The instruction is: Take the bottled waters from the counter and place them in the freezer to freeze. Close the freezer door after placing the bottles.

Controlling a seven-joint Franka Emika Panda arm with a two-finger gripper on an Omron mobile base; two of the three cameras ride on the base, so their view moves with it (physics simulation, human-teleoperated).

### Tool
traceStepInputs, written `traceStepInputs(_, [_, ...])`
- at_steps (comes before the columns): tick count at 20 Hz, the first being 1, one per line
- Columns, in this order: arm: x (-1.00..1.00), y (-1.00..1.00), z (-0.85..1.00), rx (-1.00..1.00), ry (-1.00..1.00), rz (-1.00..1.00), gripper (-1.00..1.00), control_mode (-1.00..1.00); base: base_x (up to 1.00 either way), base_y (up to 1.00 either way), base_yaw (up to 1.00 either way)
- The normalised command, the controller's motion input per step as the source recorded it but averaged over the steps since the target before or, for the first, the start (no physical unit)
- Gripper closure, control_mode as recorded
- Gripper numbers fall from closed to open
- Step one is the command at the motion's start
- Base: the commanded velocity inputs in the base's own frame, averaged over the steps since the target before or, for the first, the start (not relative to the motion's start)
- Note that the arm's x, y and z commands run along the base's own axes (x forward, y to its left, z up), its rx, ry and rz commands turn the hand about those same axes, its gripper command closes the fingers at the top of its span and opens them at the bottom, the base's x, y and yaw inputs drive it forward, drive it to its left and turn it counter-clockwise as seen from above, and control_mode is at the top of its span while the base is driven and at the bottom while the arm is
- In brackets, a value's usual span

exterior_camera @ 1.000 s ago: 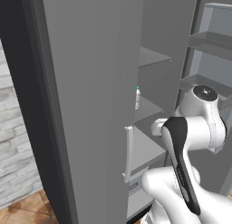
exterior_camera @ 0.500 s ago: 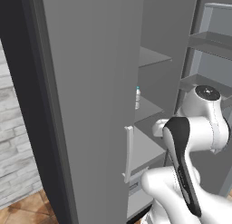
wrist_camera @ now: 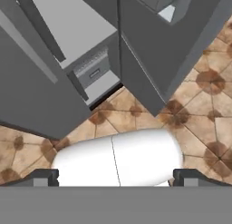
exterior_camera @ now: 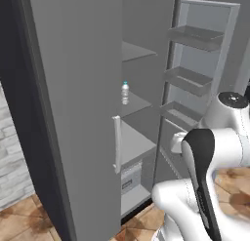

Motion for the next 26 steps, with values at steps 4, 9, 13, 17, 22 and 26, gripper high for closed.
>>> traceStepInputs(4, [0.0,0.0,0.0,0.0,0.0,0.0,-1.0,1.0,-0.96,-0.04,-0.33])
traceStepInputs(9, [0.0,0.0,0.0,0.0,0.0,0.0,-1.0,1.0,-0.11,-0.93,-0.26])
traceStepInputs(13, [0.0,0.0,0.0,0.0,0.0,0.0,-1.0,1.0,-0.01,-1.0,-0.11])
traceStepInputs(17, [0.0,0.0,0.0,0.0,0.0,0.0,-1.0,1.0,0.02,-1.0,-0.03])
traceStepInputs(22, [0.0,0.0,0.0,0.0,0.0,0.0,-1.0,1.0,0.19,-1.0,0.0])
traceStepInputs(26, [0.0,0.0,0.0,0.0,0.0,0.0,-1.0,1.0,0.88,-0.89,0.09])
